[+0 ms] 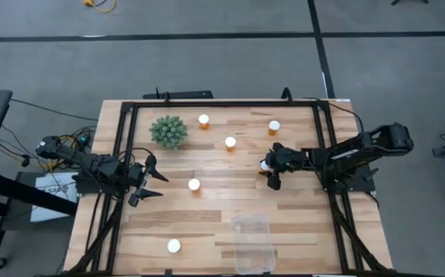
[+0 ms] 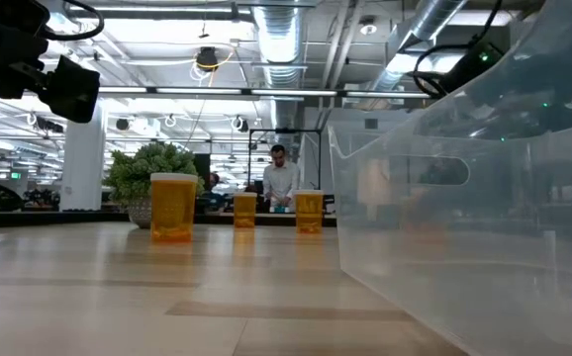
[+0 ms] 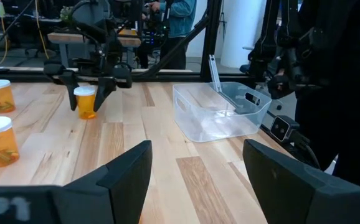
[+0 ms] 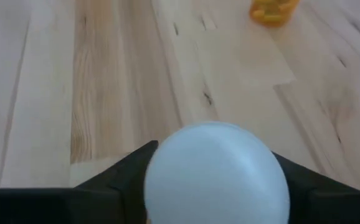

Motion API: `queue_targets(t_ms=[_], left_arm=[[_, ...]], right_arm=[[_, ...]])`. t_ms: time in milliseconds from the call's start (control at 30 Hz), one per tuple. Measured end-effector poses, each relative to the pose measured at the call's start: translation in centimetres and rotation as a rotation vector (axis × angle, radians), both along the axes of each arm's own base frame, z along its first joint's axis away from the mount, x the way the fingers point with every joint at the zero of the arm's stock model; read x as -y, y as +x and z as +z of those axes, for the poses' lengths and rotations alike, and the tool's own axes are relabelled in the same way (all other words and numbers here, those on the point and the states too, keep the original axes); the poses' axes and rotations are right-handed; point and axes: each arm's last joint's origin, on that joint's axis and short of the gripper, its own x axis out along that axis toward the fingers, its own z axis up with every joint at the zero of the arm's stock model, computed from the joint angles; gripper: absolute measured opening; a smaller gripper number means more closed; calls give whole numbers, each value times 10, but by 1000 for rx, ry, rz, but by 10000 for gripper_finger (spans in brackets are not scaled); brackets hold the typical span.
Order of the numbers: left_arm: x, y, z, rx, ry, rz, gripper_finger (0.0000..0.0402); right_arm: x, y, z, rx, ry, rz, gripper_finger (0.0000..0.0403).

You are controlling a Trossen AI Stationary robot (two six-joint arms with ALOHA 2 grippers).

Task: Pick and place pill bottles into a basket
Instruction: Put the orange pill bottle into the transparent bin

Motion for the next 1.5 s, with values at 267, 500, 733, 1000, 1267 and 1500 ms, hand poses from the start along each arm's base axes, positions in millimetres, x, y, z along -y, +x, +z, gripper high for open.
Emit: queue_targets(t_ms=[267,500,733,1000,1267,1500], left_arm=[[0,0,0,0,0,0,242],[0,0,0,0,0,0,242],[0,0,0,0,0,0,242],[0,0,0,0,0,0,242],[0,0,0,0,0,0,242],[0,0,0,0,0,0,242]], right_arm=[[0,0,0,-6,4,-3,166],[-2,6,7,7,75,6,195],[-4,19,46,94,82,78,166],[-9,23,116,276,193,189,176],[-34,15,158,360,323,320,167],[-76,13,156,309,372,462,180]])
